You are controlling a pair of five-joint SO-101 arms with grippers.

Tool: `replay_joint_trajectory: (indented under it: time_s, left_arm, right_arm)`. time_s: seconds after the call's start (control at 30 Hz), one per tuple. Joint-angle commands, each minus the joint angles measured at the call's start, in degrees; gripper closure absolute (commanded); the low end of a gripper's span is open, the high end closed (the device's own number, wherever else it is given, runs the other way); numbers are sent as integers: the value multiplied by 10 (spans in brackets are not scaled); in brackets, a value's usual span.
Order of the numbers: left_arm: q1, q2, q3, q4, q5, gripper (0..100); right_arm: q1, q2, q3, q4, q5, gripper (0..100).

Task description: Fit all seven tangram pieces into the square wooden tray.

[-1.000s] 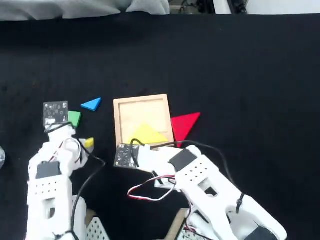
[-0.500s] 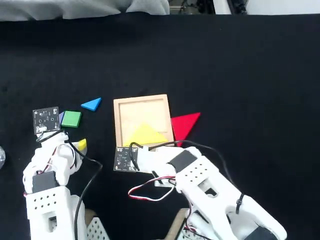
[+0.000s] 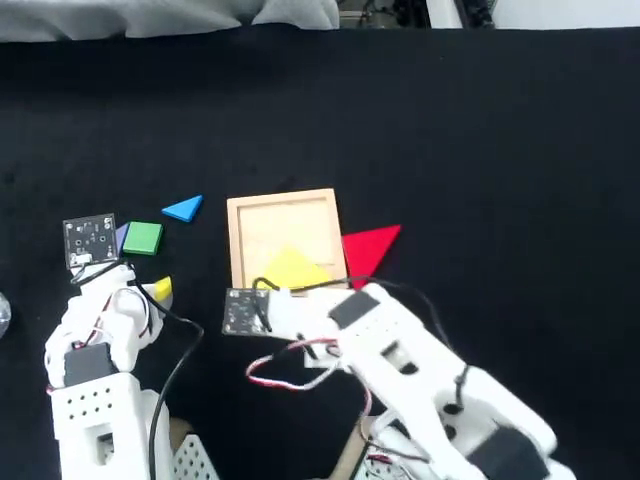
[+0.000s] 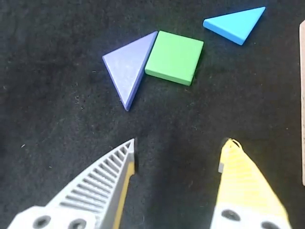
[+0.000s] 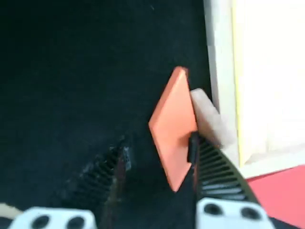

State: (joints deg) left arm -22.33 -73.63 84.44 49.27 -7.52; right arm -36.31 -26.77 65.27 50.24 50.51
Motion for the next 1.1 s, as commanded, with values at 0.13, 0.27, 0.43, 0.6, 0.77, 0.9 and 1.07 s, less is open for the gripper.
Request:
replay_joint_trajectory:
  time_s: [0.13, 0.27, 0.43, 0.6, 0.77, 0.9, 1.07]
  left_arm:
    - [-4, -7, -3, 3, -4, 720]
    - [-5, -7, -3, 3, -4, 720]
    - [-5, -7, -3, 3, -4, 720]
    - [-3, -7, -3, 3, -5, 720]
    - [-3, -6, -3, 3, -5, 720]
    - [-3, -5, -3, 3, -5, 720]
    - [-2, -6, -2, 3, -5, 720]
  right_arm:
    - [-26, 58, -32, 18, 0, 811]
    - [-26, 60, -33, 18, 0, 811]
    - [-26, 62, -38, 17, -1, 815]
    - [-26, 63, -37, 18, -1, 815]
    - [-25, 102, -66, 20, 0, 812]
    - [-11, 169, -116, 40, -12, 815]
    - [-11, 159, -110, 39, -13, 897]
